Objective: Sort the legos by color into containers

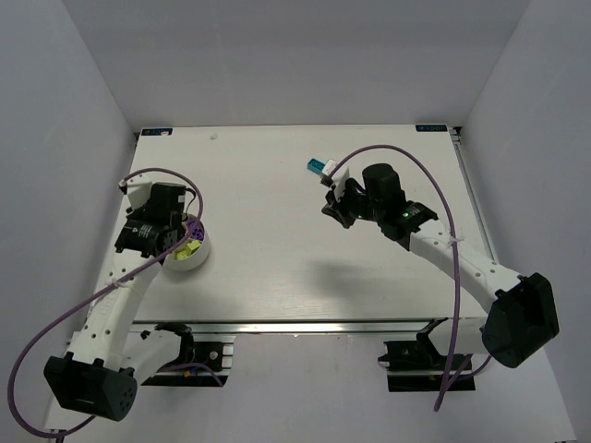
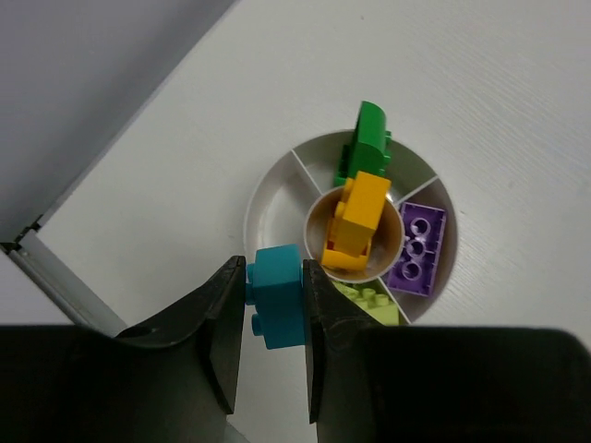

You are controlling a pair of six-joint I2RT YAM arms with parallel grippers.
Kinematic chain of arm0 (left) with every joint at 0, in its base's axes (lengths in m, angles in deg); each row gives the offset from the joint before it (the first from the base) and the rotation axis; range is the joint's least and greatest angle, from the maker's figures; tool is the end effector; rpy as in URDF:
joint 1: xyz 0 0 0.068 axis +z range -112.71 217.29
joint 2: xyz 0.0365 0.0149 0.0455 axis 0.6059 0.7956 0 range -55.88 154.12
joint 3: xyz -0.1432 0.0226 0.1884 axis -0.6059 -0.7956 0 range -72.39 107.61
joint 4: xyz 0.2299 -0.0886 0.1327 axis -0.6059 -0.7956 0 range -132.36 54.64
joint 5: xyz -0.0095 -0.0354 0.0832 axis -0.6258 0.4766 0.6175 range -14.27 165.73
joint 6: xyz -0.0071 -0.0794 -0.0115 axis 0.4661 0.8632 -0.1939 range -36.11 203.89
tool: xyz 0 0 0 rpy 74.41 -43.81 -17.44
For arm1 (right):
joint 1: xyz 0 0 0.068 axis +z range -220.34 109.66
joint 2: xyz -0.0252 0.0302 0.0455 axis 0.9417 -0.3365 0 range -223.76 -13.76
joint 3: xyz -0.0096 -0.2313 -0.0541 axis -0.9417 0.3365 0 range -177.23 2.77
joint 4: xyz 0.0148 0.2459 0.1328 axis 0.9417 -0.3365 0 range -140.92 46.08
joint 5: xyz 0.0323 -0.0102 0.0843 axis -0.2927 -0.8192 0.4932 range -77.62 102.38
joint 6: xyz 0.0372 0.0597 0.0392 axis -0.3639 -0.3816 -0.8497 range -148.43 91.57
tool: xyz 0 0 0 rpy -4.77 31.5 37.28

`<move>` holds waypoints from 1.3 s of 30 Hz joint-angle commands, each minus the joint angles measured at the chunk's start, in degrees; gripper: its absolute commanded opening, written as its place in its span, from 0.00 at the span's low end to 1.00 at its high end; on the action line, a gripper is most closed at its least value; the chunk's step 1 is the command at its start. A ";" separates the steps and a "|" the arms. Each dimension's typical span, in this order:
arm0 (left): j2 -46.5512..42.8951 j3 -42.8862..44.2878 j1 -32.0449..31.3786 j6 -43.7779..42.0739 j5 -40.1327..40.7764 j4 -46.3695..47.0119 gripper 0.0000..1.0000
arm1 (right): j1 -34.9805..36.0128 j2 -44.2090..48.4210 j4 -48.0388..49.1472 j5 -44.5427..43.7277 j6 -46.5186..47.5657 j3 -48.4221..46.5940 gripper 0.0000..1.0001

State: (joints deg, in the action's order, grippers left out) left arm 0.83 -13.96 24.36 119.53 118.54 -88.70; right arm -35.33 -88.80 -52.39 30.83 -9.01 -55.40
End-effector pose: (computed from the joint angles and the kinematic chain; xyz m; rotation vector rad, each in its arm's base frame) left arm 0.2400 -0.0065 0.2735 -0.7285 2.1009 0.4720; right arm 0.2809 0.2237 0.2541 -1.1047 1.6955 0.4967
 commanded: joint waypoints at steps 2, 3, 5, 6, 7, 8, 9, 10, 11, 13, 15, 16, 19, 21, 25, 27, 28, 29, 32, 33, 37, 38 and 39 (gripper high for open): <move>3.74 2.12 5.01 -6.54 -0.97 1.48 0.00 | -1.51 2.27 2.14 4.39 -1.23 0.34 0.00; 4.54 2.21 5.89 -6.89 -1.93 1.75 0.00 | -1.87 2.45 2.14 4.74 -1.23 0.34 0.00; 5.69 2.47 7.74 -7.86 -4.22 2.54 0.00 | -2.31 2.45 1.88 5.71 -1.23 0.34 0.00; 6.56 2.56 8.35 -7.86 -4.74 2.72 0.00 | -2.92 2.71 1.70 6.06 -1.23 0.34 0.00; 7.01 2.65 8.88 -8.21 -4.92 3.50 0.00 | -3.01 2.89 1.61 6.50 -1.23 0.43 0.00; 7.27 2.65 9.76 -8.48 -5.62 3.94 0.00 | -3.19 2.97 1.61 6.76 -1.23 0.43 0.00; 7.89 2.82 10.29 -8.74 -6.67 4.21 0.00 | -3.45 3.32 1.61 6.85 -1.23 0.43 0.00; 8.50 3.09 10.29 -8.83 -8.08 4.12 0.00 | -3.71 3.41 1.44 7.12 -1.23 0.34 0.00; 9.12 3.35 10.99 -9.01 -8.87 4.21 0.00 | -3.71 3.41 1.44 7.29 -1.23 0.34 0.00; 10.43 3.35 11.70 -9.36 -10.02 4.65 0.00 | -4.07 3.59 1.00 8.08 -1.23 0.17 0.00; 11.23 3.27 12.75 -9.45 -10.64 5.35 0.00 | -4.33 3.85 0.82 8.87 -1.31 0.16 0.00; 11.93 3.26 12.75 -9.36 -10.73 5.53 0.00 | -4.42 3.94 0.74 9.48 -1.31 0.08 0.00; 13.07 2.21 13.90 -8.83 -10.73 6.32 0.00 | -4.86 4.56 0.56 9.93 -1.40 0.08 0.00; 13.51 1.42 14.60 -8.66 -11.43 7.20 0.00 | -5.21 4.91 0.30 10.11 -1.40 0.08 0.00; 13.87 -0.33 16.26 -8.39 -13.09 7.64 0.14 | -5.73 5.26 0.21 11.16 -1.58 0.08 0.00; 13.17 -0.78 16.79 -8.57 -14.32 8.34 0.40 | -6.00 5.35 0.29 11.42 -1.58 0.16 0.00; 13.08 -1.04 16.80 -8.57 -14.68 8.34 0.46 | -6.00 5.35 0.21 11.51 -1.58 0.16 0.00; 12.99 -1.22 17.32 -8.57 -14.77 8.34 0.51 | -6.09 5.17 0.29 11.51 -1.58 0.16 0.00; 12.64 -1.92 17.84 -8.74 -16.08 8.69 0.69 | -6.17 5.09 0.21 11.69 -1.67 0.16 0.00; 12.46 -2.01 17.85 -8.74 -16.18 8.61 0.72 | -6.26 5.08 0.21 11.60 -1.58 0.16 0.00; 12.20 -1.48 17.85 -8.22 -16.01 7.74 0.73 | -6.61 4.82 0.21 11.69 -1.58 0.25 0.00; 11.59 -0.44 17.85 -7.95 -15.74 7.55 0.70 | -6.79 4.73 0.29 11.69 -1.58 0.34 0.00; 9.41 0.18 17.85 -7.52 -15.65 7.38 0.63 | -6.70 4.65 0.73 11.60 -1.32 0.60 0.05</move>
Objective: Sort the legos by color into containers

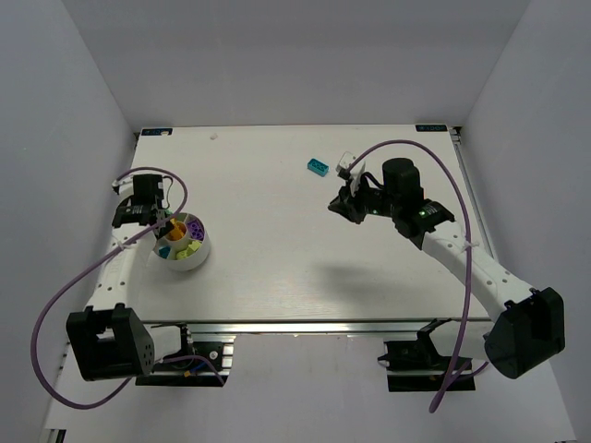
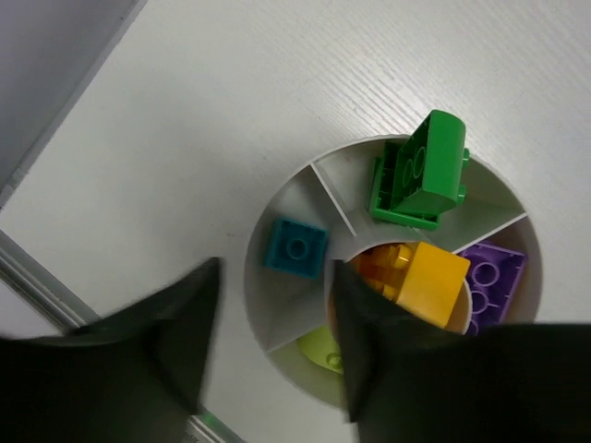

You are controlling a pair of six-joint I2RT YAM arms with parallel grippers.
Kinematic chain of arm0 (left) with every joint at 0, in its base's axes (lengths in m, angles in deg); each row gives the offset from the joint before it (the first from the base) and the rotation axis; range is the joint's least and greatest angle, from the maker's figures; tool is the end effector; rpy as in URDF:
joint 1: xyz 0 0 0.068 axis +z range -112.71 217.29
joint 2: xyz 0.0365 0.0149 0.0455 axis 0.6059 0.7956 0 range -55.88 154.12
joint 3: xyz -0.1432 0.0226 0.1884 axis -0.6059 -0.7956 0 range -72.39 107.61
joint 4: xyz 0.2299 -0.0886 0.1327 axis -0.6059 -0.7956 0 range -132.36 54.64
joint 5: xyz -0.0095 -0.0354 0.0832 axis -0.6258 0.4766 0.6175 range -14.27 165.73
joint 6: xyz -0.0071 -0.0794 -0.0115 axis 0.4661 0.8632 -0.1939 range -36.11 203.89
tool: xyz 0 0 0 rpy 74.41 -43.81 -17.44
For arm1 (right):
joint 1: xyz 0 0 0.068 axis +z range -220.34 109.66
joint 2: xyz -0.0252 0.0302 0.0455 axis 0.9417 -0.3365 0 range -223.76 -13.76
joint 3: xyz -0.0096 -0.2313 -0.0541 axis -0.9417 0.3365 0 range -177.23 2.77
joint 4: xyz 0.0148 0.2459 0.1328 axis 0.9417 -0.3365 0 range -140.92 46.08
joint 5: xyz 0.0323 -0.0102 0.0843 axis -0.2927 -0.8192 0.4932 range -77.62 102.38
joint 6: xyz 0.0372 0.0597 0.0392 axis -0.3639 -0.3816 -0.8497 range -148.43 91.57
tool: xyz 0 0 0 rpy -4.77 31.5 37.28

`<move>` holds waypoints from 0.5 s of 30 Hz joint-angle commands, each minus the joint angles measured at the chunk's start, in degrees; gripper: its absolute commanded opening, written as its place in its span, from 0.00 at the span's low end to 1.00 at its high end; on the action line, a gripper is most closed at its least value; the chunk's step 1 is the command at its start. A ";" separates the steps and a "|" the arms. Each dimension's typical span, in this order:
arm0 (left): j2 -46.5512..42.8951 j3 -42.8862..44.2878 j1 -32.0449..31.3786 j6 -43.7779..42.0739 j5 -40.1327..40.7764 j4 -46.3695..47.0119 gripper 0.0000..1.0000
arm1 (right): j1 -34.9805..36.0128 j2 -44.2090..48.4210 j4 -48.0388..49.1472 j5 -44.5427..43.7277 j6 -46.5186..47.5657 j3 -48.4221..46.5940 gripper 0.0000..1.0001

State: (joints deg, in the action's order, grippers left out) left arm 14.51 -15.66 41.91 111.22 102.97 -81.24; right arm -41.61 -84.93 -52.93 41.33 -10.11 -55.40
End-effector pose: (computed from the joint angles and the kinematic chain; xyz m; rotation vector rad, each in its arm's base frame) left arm 0.2802 0.0547 0.2065 -0.8450 2.3537 0.4591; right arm 0.2844 0.1944 0.2773 -1.0754 1.6307 0.6124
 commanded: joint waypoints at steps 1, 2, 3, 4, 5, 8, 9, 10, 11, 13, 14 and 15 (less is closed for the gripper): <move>-5.86 2.59 0.30 0.97 -0.35 -0.08 0.52 | -0.34 0.43 1.72 -0.37 -0.22 0.78 0.22; -7.79 3.12 0.30 0.88 -2.35 0.70 0.19 | -0.60 -0.36 2.85 -1.34 -0.05 1.04 0.40; -12.16 3.12 0.30 -0.69 -4.63 2.02 0.06 | -0.43 -1.24 3.73 -4.48 0.48 1.13 0.72; -14.12 3.04 0.30 -2.18 -12.75 5.34 0.00 | -0.52 -3.59 4.35 -6.43 0.66 0.96 0.82; -15.79 2.77 0.30 -3.67 -17.96 6.68 0.00 | -0.61 -5.27 4.71 -7.93 0.92 0.35 0.88; -20.36 -0.21 0.30 -7.90 -43.72 13.25 0.01 | -1.30 -15.25 0.94 -11.54 1.62 -7.02 0.89; -21.08 -1.70 0.30 -8.69 -50.29 15.02 0.18 | -1.66 -18.27 -0.46 -12.24 1.45 -12.35 0.89; -21.61 -4.58 -0.57 -9.48 -56.02 16.52 0.31 | -1.83 -21.34 -4.04 -14.08 0.93 -15.71 0.89; -22.39 -6.44 -0.58 -9.75 -61.47 19.67 0.44 | -1.84 -28.16 -5.73 -15.49 0.22 -19.31 0.89; -23.28 -11.35 -1.10 -8.88 -73.71 23.81 0.71 | -2.36 -35.23 -11.07 -20.04 -1.01 -31.96 0.89; -23.98 -12.77 -1.11 -8.53 -75.39 24.78 0.75 | -2.36 -42.22 -13.11 -21.20 -1.19 -36.35 0.89; -25.90 -14.00 -1.11 -8.35 -76.54 25.58 0.78 | -2.54 -45.60 -14.96 -22.09 -0.93 -40.92 0.89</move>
State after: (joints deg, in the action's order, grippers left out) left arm -10.49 -25.36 40.97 103.81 45.38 -60.76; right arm -43.53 -123.23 -60.41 25.98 -10.17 -86.61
